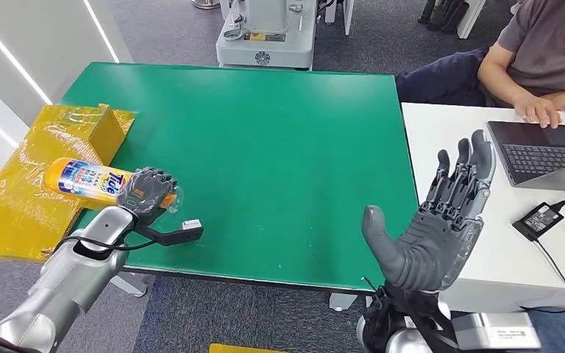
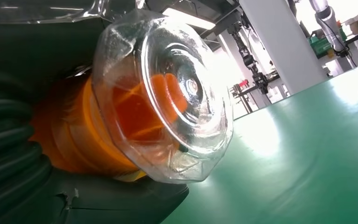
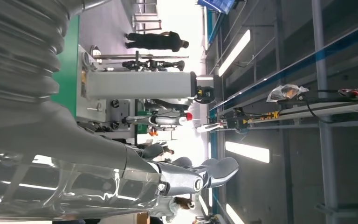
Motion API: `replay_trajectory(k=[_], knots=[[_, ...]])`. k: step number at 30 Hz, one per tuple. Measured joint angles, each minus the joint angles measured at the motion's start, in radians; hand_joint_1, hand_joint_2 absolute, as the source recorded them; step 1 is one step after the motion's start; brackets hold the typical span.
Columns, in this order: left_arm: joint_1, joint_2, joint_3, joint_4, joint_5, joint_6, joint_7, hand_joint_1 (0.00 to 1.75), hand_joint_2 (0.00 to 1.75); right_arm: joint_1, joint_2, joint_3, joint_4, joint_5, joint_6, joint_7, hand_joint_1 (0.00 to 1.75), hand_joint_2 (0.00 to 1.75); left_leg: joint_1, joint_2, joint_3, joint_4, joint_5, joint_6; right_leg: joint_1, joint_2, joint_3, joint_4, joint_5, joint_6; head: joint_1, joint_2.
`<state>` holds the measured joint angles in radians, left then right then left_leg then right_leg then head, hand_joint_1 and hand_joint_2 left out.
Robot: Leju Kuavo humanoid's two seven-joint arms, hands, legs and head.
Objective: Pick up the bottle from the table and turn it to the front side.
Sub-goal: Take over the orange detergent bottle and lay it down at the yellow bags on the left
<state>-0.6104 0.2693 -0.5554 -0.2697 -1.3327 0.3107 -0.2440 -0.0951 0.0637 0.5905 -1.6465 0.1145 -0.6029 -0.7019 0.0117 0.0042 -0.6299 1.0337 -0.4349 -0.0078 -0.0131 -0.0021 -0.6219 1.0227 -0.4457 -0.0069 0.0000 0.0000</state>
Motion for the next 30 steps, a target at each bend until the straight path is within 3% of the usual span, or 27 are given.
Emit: replay_trajectory(k=[10,11,14,15,16,22,30], knots=[[0.013,-0.004,0.000,0.000,0.003,0.018,-0.021,1.75,1.75,0.005,-0.002,0.012,0.005,-0.012,-0.011,0.000,0.00,1.75,0.000,0.000,0.000,0.000,0.000,0.000,0.000,0.000,0.000,0.000,0.000,0.000,0.000,0.000],[0.014,-0.005,0.000,0.000,0.003,0.020,-0.021,1.56,1.75,0.006,-0.002,0.013,0.005,-0.014,-0.012,0.000,0.00,1.75,0.000,0.000,0.000,0.000,0.000,0.000,0.000,0.000,0.000,0.000,0.000,0.000,0.000,0.000],[0.016,-0.007,0.000,0.000,-0.003,0.019,-0.021,0.32,1.75,0.009,-0.002,0.014,0.005,-0.013,-0.012,0.000,0.00,1.75,0.000,0.000,0.000,0.000,0.000,0.000,0.000,0.000,0.000,0.000,0.000,0.000,0.000,0.000],[0.016,-0.008,0.000,0.000,-0.007,0.017,-0.019,0.07,1.75,0.009,-0.002,0.015,0.005,-0.011,-0.012,0.000,0.00,1.75,0.000,0.000,0.000,0.000,0.000,0.000,0.000,0.000,0.000,0.000,0.000,0.000,0.000,0.000],[0.016,-0.009,0.000,0.000,-0.011,0.012,-0.016,0.00,1.75,0.010,-0.003,0.015,0.005,-0.010,-0.012,0.000,0.00,1.75,0.000,0.000,0.000,0.000,0.000,0.000,0.000,0.000,0.000,0.000,0.000,0.000,0.000,0.000],[0.017,-0.014,0.000,0.000,-0.025,-0.020,0.006,0.00,1.75,0.012,-0.003,0.016,0.005,-0.007,-0.012,0.000,0.00,1.75,0.000,0.000,0.000,0.000,0.000,0.000,0.000,0.000,0.000,0.000,0.000,0.000,0.000,0.000],[0.032,-0.017,0.006,0.000,-0.031,0.003,0.020,0.00,1.75,0.016,-0.003,0.015,0.005,-0.004,-0.014,0.000,0.00,1.75,0.000,0.000,0.000,0.000,0.000,0.000,0.000,0.000,0.000,0.000,0.000,0.000,0.000,0.000]])
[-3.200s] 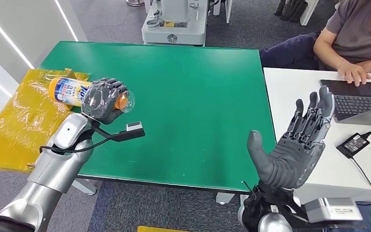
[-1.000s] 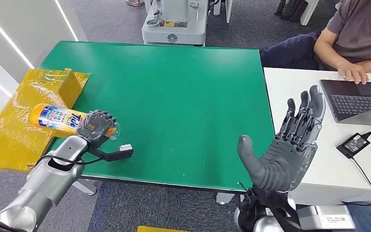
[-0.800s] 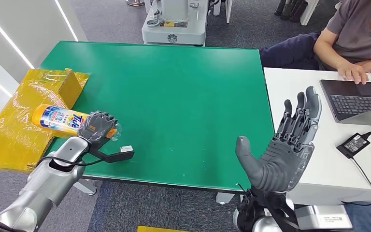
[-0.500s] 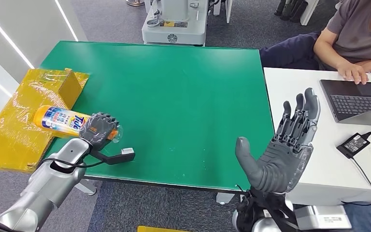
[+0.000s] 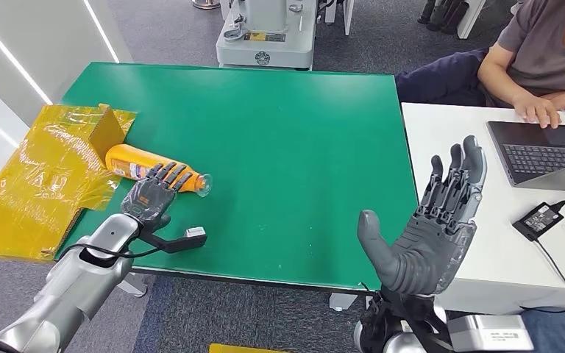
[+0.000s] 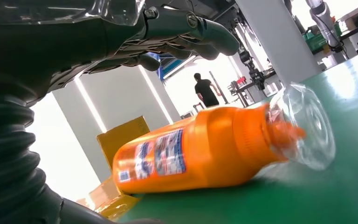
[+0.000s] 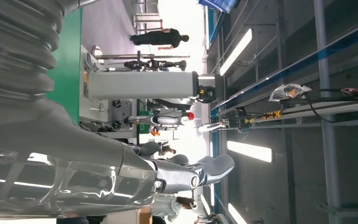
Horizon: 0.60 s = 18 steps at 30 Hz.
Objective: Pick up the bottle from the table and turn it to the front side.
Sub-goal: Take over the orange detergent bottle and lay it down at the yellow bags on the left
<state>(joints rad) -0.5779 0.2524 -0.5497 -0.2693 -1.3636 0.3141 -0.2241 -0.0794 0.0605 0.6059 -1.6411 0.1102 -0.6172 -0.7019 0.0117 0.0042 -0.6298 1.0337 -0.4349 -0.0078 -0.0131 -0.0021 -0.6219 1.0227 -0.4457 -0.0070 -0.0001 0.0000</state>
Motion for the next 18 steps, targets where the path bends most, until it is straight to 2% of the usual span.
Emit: replay_trajectory(k=[9,15,17,18], knots=[[0.002,-0.002,0.007,0.000,-0.006,0.028,0.004,0.00,1.75,0.004,-0.001,0.000,0.000,0.003,0.000,0.000,0.00,1.75,0.000,0.000,0.000,0.000,0.000,0.000,0.000,0.000,0.000,0.000,0.000,0.000,0.000,0.000],[0.010,-0.015,0.057,-0.002,0.021,0.223,0.006,0.00,1.75,0.004,-0.002,0.000,0.000,0.003,0.001,0.000,0.00,1.75,0.000,0.000,0.000,0.000,0.000,0.000,0.000,0.000,0.000,0.000,0.000,0.000,0.000,0.000],[0.028,-0.027,0.096,-0.036,0.031,0.293,-0.033,0.00,1.75,0.004,-0.002,0.000,0.000,0.003,0.001,0.000,0.00,1.75,0.000,0.000,0.000,0.000,0.000,0.000,0.000,0.001,-0.001,0.000,0.000,0.000,0.000,0.000],[0.044,-0.039,0.134,-0.077,0.036,0.326,-0.078,0.00,1.75,0.004,-0.002,-0.001,0.000,0.003,0.001,0.000,0.00,1.75,0.000,0.001,0.000,0.000,0.000,0.000,0.000,0.001,-0.001,0.000,0.000,0.000,0.000,0.000]])
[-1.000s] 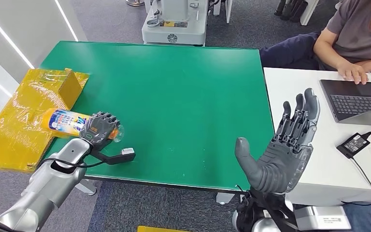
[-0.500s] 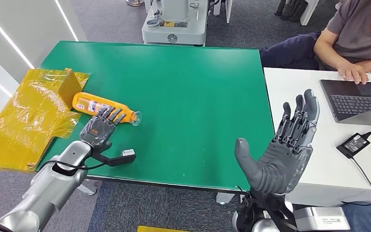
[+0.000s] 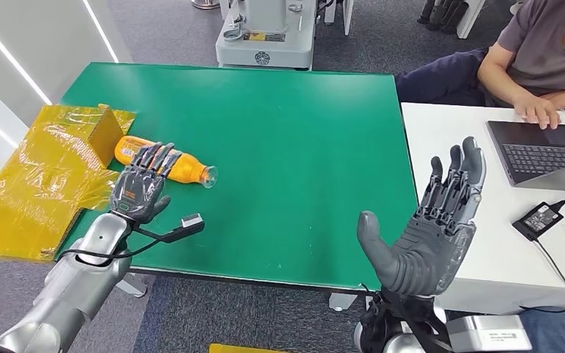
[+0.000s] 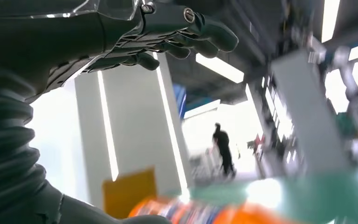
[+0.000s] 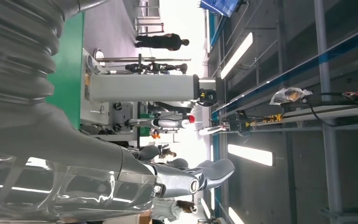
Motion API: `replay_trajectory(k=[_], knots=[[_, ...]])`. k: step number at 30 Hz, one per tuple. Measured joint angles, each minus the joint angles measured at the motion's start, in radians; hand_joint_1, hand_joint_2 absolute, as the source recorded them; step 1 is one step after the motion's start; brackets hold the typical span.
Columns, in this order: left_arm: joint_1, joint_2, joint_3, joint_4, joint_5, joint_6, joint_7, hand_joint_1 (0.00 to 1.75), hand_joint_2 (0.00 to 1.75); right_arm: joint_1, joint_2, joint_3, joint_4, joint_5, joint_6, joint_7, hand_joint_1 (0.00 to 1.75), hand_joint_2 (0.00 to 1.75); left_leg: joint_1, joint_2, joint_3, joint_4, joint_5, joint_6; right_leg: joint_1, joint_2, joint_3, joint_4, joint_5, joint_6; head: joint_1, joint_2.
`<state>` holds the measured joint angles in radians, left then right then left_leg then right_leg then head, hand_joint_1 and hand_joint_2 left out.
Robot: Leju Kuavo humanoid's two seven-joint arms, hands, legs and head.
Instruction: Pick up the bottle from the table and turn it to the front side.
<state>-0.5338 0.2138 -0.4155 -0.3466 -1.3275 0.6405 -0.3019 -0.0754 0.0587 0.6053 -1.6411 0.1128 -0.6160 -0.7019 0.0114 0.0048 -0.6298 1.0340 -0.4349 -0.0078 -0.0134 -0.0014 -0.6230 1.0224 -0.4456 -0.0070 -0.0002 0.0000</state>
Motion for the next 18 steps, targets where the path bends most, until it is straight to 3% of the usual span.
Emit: replay_trajectory(k=[4,7,9,14,18], knots=[[0.047,-0.112,0.284,-0.241,0.125,0.058,-0.314,0.00,1.75,-0.007,0.000,0.000,0.004,-0.006,-0.003,0.001,0.00,1.75,0.000,0.000,-0.001,0.000,-0.001,0.000,0.000,0.000,0.000,0.000,0.000,0.000,0.001,0.000],[0.059,-0.185,0.428,-0.371,0.482,0.063,-0.388,0.00,1.75,-0.010,0.000,0.001,0.008,-0.007,-0.014,0.002,0.00,1.75,0.000,0.002,0.001,0.000,-0.003,-0.002,-0.001,0.001,0.001,0.000,0.000,0.000,0.000,0.000],[0.072,-0.219,0.425,-0.441,0.705,0.064,-0.392,0.00,1.75,-0.013,0.000,0.002,0.011,-0.008,-0.019,0.002,0.00,1.75,0.000,-0.003,0.001,0.000,-0.002,-0.001,0.000,-0.004,0.003,0.000,-0.001,0.001,0.000,0.000],[0.121,-0.257,0.268,-0.625,1.097,0.055,-0.401,0.00,1.75,-0.028,0.000,0.009,0.020,-0.016,-0.018,0.002,0.00,1.75,0.000,-0.006,0.001,0.000,-0.001,0.000,0.000,-0.007,0.005,0.000,-0.001,0.000,0.000,0.000],[0.171,-0.306,0.202,-0.791,1.345,-0.085,-0.402,0.00,1.75,-0.040,0.000,0.016,0.031,-0.020,-0.019,0.002,0.00,1.75,0.000,-0.005,0.001,0.000,-0.002,0.000,0.000,-0.007,0.005,-0.001,-0.001,0.000,0.000,0.000]])
